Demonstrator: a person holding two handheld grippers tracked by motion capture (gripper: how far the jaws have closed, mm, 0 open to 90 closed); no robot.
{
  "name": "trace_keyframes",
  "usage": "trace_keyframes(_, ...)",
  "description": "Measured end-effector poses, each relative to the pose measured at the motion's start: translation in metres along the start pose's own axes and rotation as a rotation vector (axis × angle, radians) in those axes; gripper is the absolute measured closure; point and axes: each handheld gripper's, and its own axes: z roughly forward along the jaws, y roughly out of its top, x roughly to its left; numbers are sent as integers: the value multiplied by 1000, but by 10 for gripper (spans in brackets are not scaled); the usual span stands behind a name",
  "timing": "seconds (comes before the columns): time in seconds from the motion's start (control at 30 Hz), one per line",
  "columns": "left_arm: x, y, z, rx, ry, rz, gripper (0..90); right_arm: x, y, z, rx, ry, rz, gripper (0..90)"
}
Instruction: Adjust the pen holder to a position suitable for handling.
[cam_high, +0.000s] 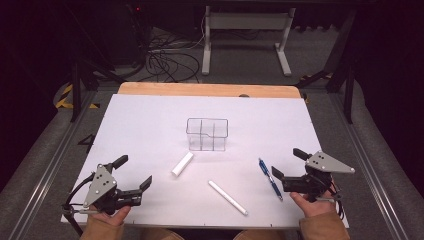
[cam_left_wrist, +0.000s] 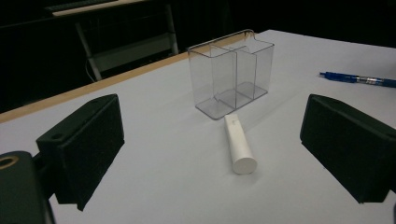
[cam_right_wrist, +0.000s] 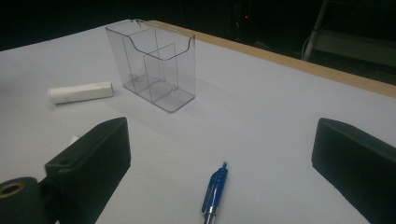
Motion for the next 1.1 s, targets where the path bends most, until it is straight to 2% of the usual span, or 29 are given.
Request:
trace_keyframes(0.37,0,0,-1,-2,4,5,69,3,2,1,24,-26,-38,110)
trace_keyframes(0.53,0,0,0,-2,6,4,69,3,3,1,56,-13,-32,158)
trace_keyframes(0.6,0,0,-1,-2,6,3,69,4,5,2,93,-3,-46,226)
trace_keyframes(0.73,0,0,0,0,9,4,70,6,4,4,171,26,4,295)
trace_keyframes(0.77,0,0,0,0,9,4,70,6,4,4,171,26,4,295)
trace_keyframes(0.87,0,0,0,0,10,4,70,7,1,8,240,28,22,317)
trace_keyframes(0.93,0,0,0,0,11,4,70,6,1,9,254,28,22,317)
trace_keyframes(1.0,0,0,0,1,11,5,70,6,0,11,295,20,27,316)
trace_keyframes(1.07,0,0,0,2,12,5,71,6,2,12,342,7,7,313)
trace_keyframes(1.1,0,0,0,2,11,5,71,6,2,12,342,7,7,313)
